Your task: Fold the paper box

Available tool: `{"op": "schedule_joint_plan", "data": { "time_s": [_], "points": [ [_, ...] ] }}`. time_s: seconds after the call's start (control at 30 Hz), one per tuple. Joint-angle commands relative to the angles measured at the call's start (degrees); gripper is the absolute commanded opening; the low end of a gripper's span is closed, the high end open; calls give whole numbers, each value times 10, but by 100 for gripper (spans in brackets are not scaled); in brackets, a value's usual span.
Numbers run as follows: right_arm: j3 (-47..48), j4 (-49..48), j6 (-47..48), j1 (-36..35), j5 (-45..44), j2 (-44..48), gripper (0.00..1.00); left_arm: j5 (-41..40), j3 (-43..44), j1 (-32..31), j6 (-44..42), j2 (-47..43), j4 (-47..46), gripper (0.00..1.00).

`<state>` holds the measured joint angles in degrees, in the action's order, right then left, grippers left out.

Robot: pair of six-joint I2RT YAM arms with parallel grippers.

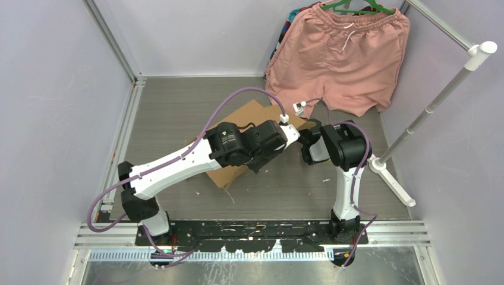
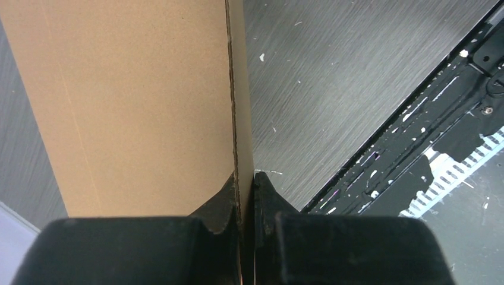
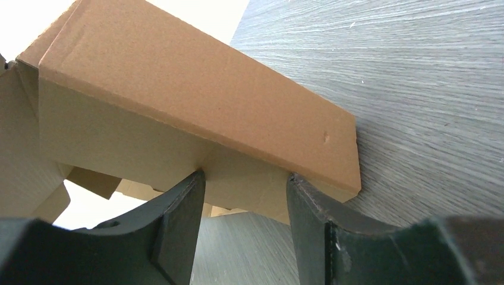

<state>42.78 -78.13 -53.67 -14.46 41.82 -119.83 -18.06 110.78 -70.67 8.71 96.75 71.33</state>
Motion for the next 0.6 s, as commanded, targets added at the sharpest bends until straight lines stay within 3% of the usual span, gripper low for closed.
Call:
{"op": "schedule_joint_plan", "data": {
  "time_s": [0.0, 0.57],
  "points": [
    [16, -40, 16, -5, -9, 15, 58, 55, -3, 1, 6, -22, -41, 7],
    [26, -40, 99, -8, -45, 19, 60, 228, -40, 89, 28, -59, -78, 10]
  ]
}}
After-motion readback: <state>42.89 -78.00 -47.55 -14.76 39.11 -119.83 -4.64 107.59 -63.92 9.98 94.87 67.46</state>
